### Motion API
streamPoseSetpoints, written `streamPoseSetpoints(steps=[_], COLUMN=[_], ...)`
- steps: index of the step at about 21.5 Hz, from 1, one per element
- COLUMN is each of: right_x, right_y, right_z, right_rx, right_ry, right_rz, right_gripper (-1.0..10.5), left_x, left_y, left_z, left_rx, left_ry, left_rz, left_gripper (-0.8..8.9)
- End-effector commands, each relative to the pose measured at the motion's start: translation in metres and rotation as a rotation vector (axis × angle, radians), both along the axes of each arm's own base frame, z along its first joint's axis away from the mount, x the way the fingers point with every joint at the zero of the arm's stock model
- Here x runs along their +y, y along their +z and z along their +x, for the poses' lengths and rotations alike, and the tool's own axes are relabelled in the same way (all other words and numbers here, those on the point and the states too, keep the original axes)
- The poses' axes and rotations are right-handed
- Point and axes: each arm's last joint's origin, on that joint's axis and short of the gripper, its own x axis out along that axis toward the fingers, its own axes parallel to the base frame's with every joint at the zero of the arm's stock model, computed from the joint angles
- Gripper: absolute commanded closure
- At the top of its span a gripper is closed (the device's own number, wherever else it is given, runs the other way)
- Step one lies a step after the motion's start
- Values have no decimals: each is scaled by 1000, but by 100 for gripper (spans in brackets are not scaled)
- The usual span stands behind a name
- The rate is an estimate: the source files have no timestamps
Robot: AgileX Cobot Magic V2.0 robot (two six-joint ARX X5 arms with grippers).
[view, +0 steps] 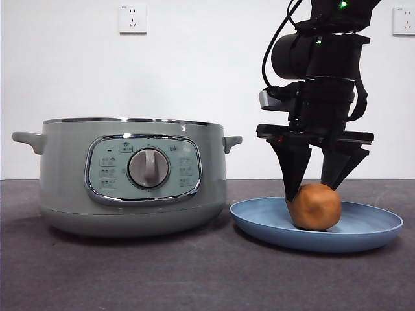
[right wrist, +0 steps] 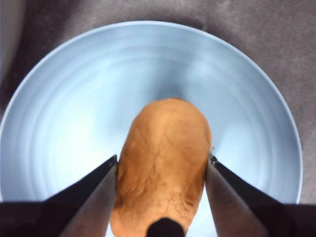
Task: Take the potato out from the steamer,put the potato on the plate,close the lid
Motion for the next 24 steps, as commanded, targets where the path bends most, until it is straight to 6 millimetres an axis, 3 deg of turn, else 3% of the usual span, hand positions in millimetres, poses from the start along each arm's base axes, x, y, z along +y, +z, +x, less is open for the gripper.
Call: streamPoseSetpoints(steps=[1, 4, 7, 14, 21, 24], right_x=[0, -1, -4, -25, -53, -69], right_y=[-9, -3, 21, 115, 170, 185], right_z=[0, -2, -7, -53, -95, -109], right_rx=[28, 31, -1, -263, -459, -523], right_ry=[-1, -3, -4, -4, -51, -93], right_rz=[-13, -13, 1, 121, 205, 224], right_gripper=[442, 442, 442, 443, 443, 444], left_x=[2, 2, 1, -6, -16, -24], left_y=[8, 8, 7, -12, -50, -72], left_z=[-7, -6, -4, 22, 52, 65], left_rx=[-57, -58, -57, 10, 112, 152], left_ry=[-12, -12, -12, -29, -120, -137], left_rz=[-12, -12, -12, 29, -15, -16], left_gripper=[822, 822, 822, 822, 821, 821])
